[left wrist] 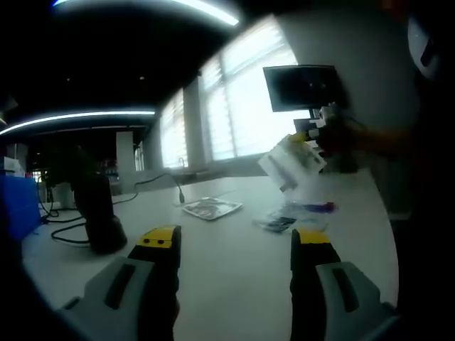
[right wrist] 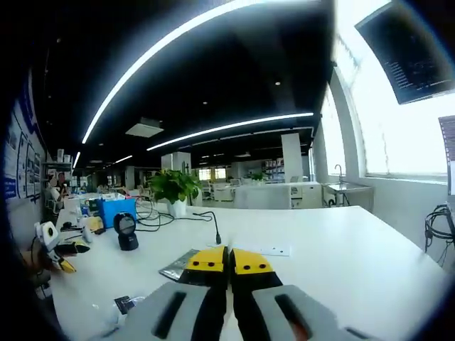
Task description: Clip sheet goods on table flip sheet goods clip sheet goods scan sheet goods put sheet goods back to table
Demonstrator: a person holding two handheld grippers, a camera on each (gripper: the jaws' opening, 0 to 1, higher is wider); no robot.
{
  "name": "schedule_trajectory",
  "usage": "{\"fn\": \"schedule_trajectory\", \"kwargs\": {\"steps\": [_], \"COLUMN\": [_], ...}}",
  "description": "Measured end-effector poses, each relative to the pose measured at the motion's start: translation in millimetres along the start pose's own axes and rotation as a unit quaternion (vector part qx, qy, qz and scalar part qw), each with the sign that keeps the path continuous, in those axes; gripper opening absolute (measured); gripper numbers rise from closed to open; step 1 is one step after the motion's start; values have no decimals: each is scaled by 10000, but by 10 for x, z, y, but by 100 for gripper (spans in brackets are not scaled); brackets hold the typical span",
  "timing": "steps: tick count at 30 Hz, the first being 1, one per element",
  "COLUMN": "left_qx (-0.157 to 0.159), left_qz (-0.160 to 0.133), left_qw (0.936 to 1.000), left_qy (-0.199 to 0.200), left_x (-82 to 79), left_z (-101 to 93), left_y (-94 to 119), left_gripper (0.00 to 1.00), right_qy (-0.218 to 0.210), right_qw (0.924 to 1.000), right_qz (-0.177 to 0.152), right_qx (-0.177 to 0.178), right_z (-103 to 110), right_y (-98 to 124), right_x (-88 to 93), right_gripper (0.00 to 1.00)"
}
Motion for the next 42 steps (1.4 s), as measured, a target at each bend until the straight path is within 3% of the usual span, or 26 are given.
{"fn": "schedule_trajectory", "kwargs": {"steps": [6, 19, 32, 42], "left_qx": [-18, -29, -71, -31], "left_qz": [9, 2, 26, -3], "left_qw": [10000, 10000, 9999, 10000], "left_qy": [-9, -28, -71, -75], "left_x": [5, 3, 13, 7], "left_z": [5, 8, 20, 12], "left_y": [-3, -3, -5, 0], "left_gripper": [55, 55, 55, 55], "right_qy": [44, 169, -73, -137], "right_qw": [9999, 9969, 9932, 9899], "right_qz": [-112, -723, -1097, -1233], "right_qx": [32, 252, 390, 681], "right_z": [19, 140, 284, 393], "right_y": [-22, -96, -383, -675], "right_x": [-20, -212, -383, -395], "right_gripper": [0, 0, 0, 0]}}
Point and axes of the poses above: the point that each gripper's makers call its tool centre point, and the gripper's own axes: y roughly backward along the fingers, z roughly to its left, x roughly out of its underside, the point moved 5 cm from there along y, roughly backward along the fingers, and after that the axes turned 8 degrees about -x, right-handed, at the moved point
